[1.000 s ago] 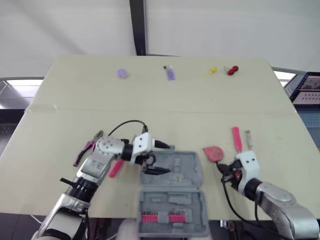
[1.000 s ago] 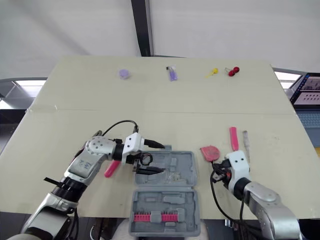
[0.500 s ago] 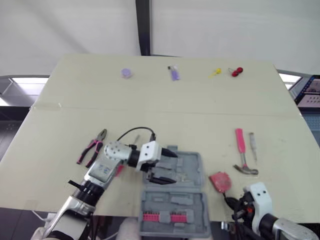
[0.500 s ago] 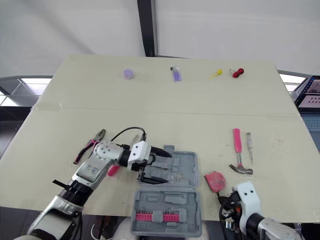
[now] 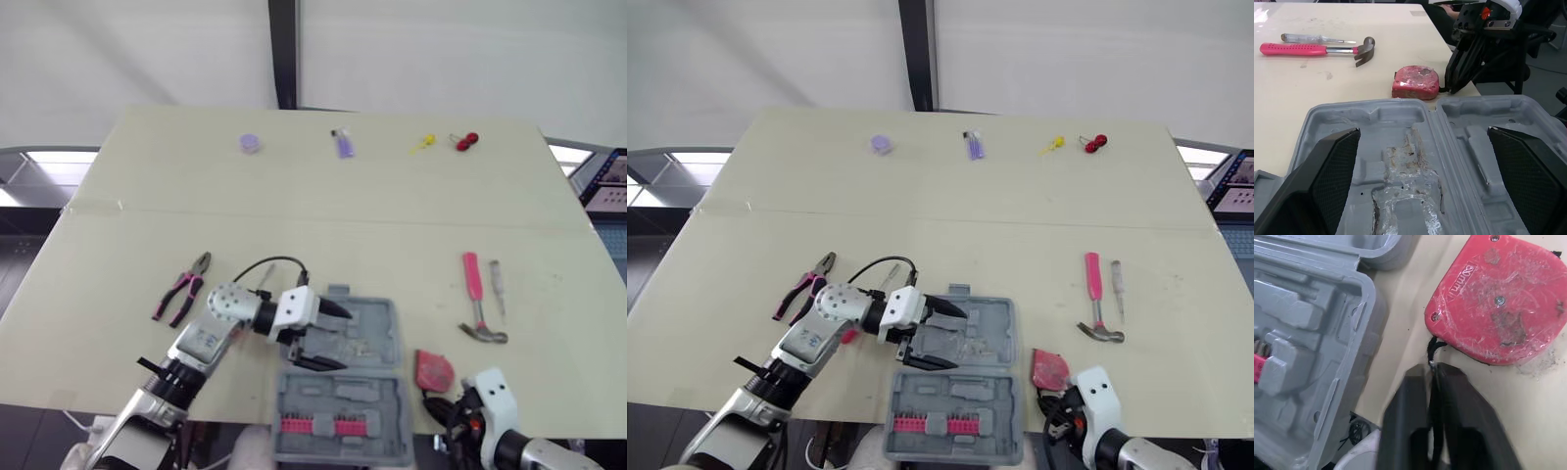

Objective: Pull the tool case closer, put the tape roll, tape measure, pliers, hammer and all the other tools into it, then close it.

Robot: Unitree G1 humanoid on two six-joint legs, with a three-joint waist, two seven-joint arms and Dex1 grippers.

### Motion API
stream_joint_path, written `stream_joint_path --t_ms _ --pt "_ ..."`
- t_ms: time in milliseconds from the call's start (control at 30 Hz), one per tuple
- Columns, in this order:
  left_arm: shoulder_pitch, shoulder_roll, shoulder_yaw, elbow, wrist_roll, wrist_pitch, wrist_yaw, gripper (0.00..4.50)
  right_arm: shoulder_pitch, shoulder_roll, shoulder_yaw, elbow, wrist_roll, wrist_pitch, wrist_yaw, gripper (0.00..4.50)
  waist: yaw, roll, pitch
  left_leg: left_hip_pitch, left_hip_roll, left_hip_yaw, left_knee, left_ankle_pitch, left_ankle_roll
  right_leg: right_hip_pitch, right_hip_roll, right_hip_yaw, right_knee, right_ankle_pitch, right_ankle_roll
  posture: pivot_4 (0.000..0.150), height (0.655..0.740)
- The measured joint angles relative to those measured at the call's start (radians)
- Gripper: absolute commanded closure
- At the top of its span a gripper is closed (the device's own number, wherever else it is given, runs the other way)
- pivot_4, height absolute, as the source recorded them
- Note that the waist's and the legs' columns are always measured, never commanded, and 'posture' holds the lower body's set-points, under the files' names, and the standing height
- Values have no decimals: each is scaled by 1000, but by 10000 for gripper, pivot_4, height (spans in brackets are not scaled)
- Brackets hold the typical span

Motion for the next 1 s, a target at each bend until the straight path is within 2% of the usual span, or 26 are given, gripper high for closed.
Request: stream_joint_path --t_ms 67,167,267,333,567,733,1000 --pt "0 -7 -4 0 4 -15 1 0 7 -42 -56 -15 37 17 33 16095 1 0 0 0 0 0 0 0 0 1 0 0 0 0 0 1500 7400" --pt "-3 -16 -4 0 8 -31 2 0 27 -176 -159 -19 67 2 153 531 2 0 0 0 0 0 1 -1 1 2 0 0 -1 0 0 1500 7400" --pt "-13 -26 -4 9 19 -60 1 0 11 -300 -239 39 26 -148 314 199 1 0 0 2 0 0 0 -1 1 3 0 -1 -1 0 0 1500 7400" --pt "-21 -36 -8 22 28 -90 1 0 -31 -360 -222 132 -69 -325 402 199 1 -1 0 3 0 0 0 -1 1 5 0 -1 -2 0 0 1500 7400" --pt "-28 -43 -27 72 57 -191 -12 0 -249 -381 12 499 -288 -849 601 199 0 -1 0 4 0 -1 3 -1 1 9 0 -3 -5 0 0 1500 7400" --pt "-36 -45 -29 74 68 -222 -16 0 -382 -352 108 668 -326 -980 640 199 -3 -1 0 5 0 -1 3 -1 1 10 0 -4 -5 0 0 1500 7400" --pt "-30 -46 -31 70 73 -222 -7 0 -444 -313 173 773 -348 -1029 644 199 -1 -1 0 5 0 -1 4 -1 1 11 0 -4 -5 0 0 1500 7400"
